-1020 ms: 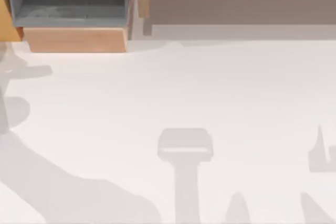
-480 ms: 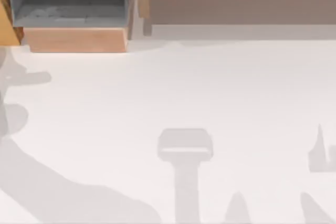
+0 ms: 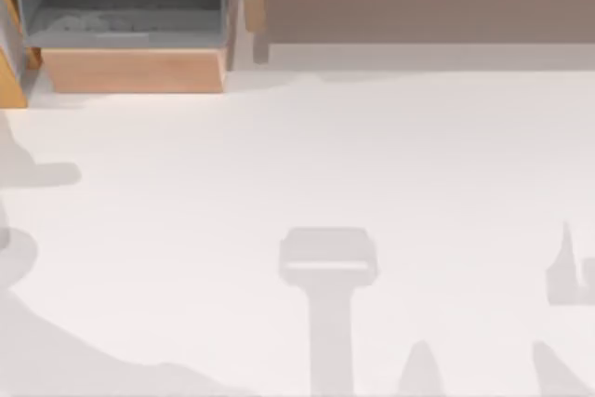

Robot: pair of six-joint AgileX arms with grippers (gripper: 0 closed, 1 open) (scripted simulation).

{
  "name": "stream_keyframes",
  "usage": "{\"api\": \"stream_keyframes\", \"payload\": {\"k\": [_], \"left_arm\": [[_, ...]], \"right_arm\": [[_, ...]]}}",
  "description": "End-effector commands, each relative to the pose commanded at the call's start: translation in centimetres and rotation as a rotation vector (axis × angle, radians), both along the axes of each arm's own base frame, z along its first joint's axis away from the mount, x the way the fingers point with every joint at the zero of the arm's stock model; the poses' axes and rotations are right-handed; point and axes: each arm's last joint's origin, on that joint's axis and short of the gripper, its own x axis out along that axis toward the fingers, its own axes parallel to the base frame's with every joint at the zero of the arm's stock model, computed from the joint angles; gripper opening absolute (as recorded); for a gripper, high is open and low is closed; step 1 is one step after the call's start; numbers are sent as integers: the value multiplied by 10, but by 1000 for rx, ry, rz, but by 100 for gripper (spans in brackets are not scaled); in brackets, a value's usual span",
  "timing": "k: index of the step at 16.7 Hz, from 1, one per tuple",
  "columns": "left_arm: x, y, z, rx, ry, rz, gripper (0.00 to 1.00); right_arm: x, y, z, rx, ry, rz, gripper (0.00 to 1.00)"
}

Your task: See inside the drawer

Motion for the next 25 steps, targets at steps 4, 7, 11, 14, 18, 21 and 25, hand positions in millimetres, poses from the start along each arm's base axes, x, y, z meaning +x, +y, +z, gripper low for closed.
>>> {"api": "stream_keyframes", "payload": {"k": [4, 7, 11, 14, 18, 21, 25], "left_arm": [[-2, -2, 1, 4, -5, -6, 0], [-27, -1, 1, 4, -6, -8, 0], [-60, -2, -2, -4, 7, -7, 0], [-62, -1, -2, -3, 6, -7, 0], [-71, 1, 1, 11, -8, -8, 0], [-101, 0, -3, 0, 5, -9, 0], [-123, -1, -3, -2, 7, -8, 0]], "right_arm": [[0, 0, 0, 0, 0, 0, 100], [0, 0, 0, 0, 0, 0, 100], [0, 0, 0, 0, 0, 0, 100], [0, 0, 0, 0, 0, 0, 100], [0, 0, 0, 0, 0, 0, 100], [0, 0, 0, 0, 0, 0, 100], [0, 0, 0, 0, 0, 0, 100]]}}
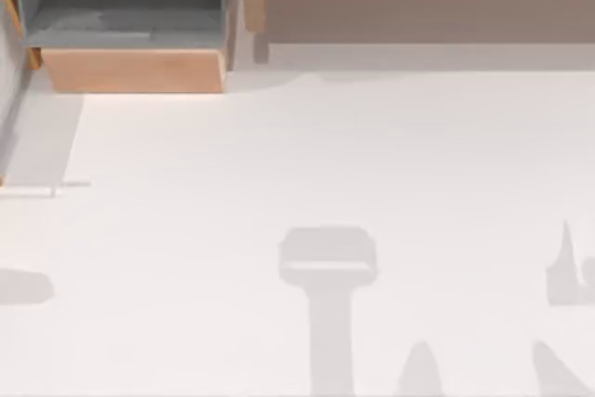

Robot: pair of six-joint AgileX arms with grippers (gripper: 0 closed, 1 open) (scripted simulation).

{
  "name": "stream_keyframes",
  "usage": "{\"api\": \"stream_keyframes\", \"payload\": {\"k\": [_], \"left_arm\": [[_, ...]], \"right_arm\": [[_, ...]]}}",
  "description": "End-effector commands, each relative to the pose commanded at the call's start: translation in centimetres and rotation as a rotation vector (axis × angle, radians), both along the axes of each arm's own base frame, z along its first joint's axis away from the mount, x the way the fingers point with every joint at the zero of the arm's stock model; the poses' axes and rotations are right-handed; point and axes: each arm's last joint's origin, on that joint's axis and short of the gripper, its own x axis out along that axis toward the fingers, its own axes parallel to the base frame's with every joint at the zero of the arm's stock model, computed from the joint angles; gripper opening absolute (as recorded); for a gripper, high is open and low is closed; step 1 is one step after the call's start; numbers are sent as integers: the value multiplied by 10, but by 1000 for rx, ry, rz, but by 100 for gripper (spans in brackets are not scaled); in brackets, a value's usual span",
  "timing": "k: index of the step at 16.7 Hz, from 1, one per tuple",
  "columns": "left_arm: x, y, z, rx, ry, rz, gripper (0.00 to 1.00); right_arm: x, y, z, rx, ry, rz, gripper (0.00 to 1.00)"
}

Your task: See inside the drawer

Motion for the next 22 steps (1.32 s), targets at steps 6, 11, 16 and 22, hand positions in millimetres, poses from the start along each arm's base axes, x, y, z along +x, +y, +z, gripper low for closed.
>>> {"api": "stream_keyframes", "payload": {"k": [6, 11, 16, 22], "left_arm": [[0, 0, 0, 0, 0, 0, 23], [0, 0, 0, 0, 0, 0, 60], [0, 0, 0, 0, 0, 0, 98], [0, 0, 0, 0, 0, 0, 100]], "right_arm": [[0, 0, 0, 0, 0, 0, 100], [0, 0, 0, 0, 0, 0, 100], [0, 0, 0, 0, 0, 0, 100], [0, 0, 0, 0, 0, 0, 100]]}}
